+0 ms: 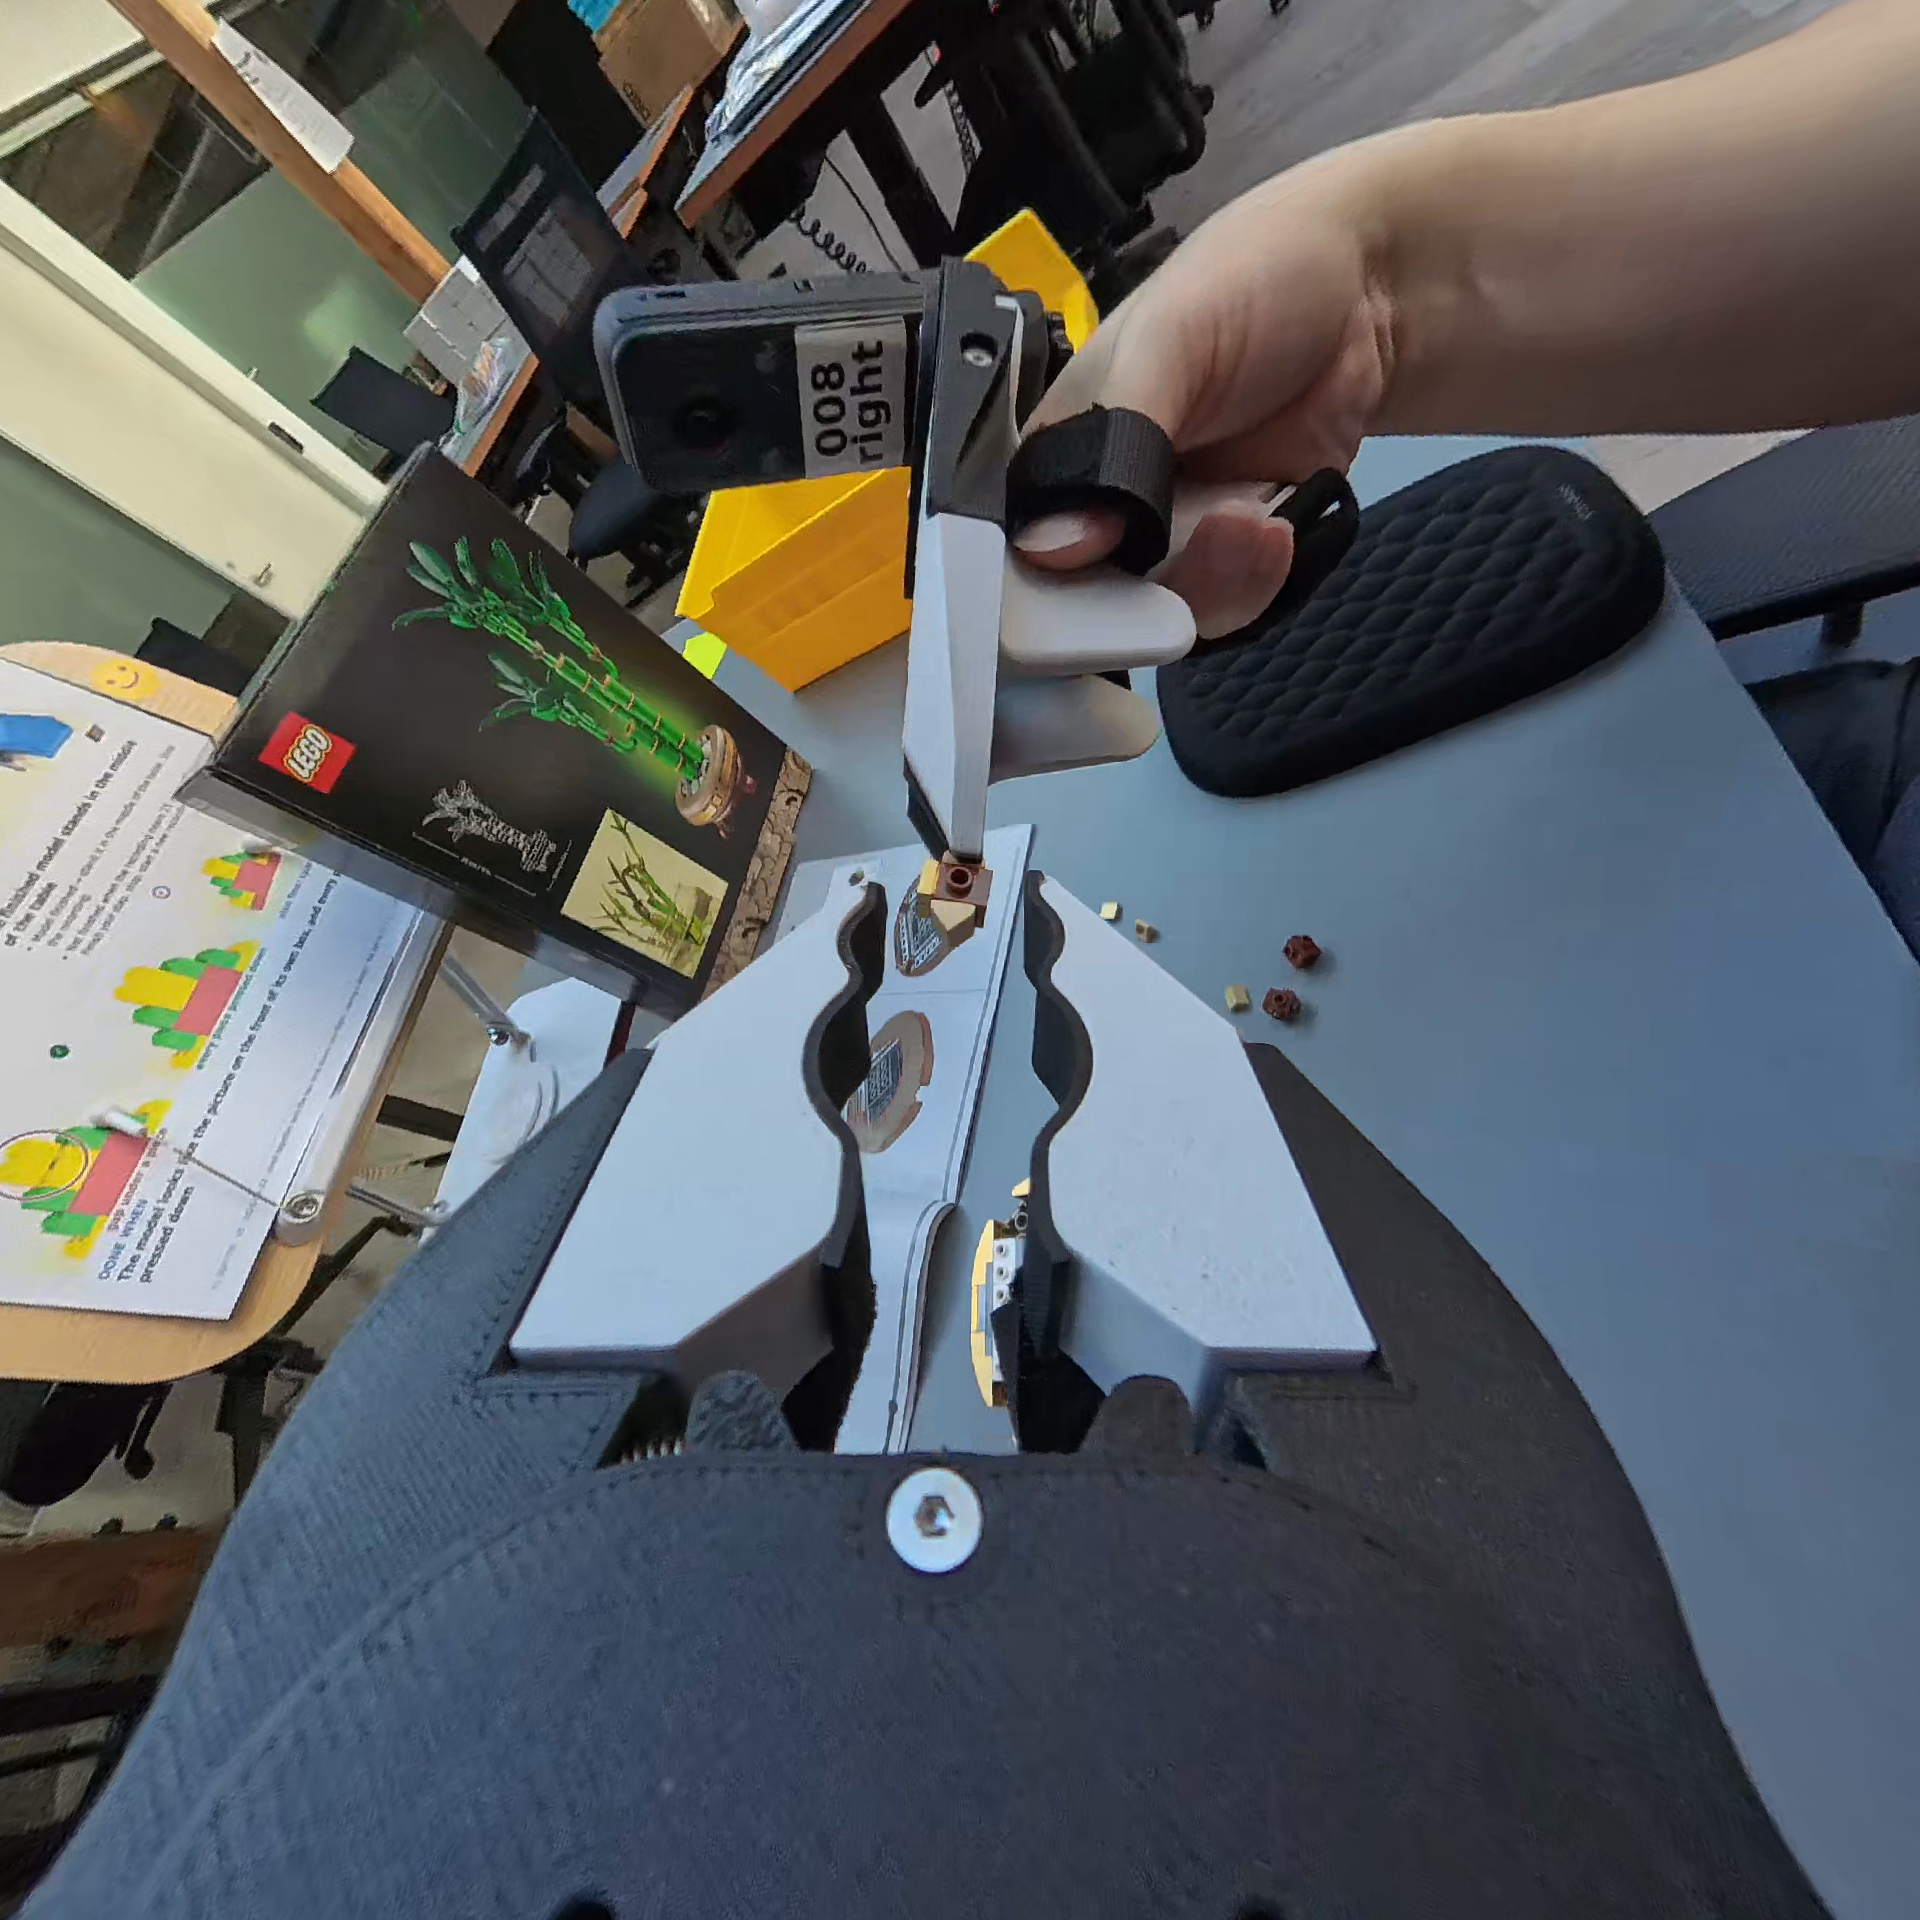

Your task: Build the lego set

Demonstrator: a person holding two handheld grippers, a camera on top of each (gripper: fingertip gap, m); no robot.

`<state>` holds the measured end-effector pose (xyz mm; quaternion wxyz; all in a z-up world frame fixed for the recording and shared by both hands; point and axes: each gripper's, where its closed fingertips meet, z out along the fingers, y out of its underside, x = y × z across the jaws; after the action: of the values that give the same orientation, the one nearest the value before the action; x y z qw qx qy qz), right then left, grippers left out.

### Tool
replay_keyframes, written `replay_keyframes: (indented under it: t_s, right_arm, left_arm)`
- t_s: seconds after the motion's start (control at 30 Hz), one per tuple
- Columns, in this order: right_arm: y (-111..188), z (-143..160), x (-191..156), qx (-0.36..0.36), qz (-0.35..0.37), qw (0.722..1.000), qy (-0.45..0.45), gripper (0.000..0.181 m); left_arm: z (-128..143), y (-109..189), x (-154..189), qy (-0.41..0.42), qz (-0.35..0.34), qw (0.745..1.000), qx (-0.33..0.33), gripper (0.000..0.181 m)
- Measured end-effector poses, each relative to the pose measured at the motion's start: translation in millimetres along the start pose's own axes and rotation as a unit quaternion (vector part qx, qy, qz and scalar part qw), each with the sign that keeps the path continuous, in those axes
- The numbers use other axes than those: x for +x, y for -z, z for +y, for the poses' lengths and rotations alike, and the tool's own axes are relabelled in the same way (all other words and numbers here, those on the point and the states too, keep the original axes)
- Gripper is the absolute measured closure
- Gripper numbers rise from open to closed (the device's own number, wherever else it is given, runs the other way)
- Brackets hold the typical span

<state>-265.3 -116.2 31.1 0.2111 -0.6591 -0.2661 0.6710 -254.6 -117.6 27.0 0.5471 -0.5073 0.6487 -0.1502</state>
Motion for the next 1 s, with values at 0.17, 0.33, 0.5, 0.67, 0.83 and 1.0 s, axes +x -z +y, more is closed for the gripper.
replay_keyframes:
  t_s: [0.17,0.33,0.5,0.67,0.83,1.0]
  right_arm:
    - [-9,4,6,-0.020,0.007,1.000,-0.001,0.175]
    - [-18,10,14,-0.035,0.013,0.999,-0.003,0.174]
    - [-15,2,26,-0.010,0.061,0.996,0.064,0.154]
    - [14,13,47,-0.016,0.119,0.983,0.140,0.156]
    - [26,18,62,-0.008,0.129,0.981,0.143,0.156]
    - [33,20,63,-0.001,0.124,0.982,0.143,0.156]
  left_arm:
    - [15,0,3,0.000,-0.014,1.000,-0.014,0.167]
    - [25,4,7,-0.005,-0.026,0.999,-0.025,0.170]
    - [83,57,-16,0.042,-0.091,0.990,-0.099,0.170]
    - [196,109,3,0.167,-0.060,0.954,-0.242,0.169]
    - [240,111,17,0.197,-0.033,0.933,-0.298,0.169]
    - [263,102,26,0.161,0.039,0.918,-0.360,0.169]
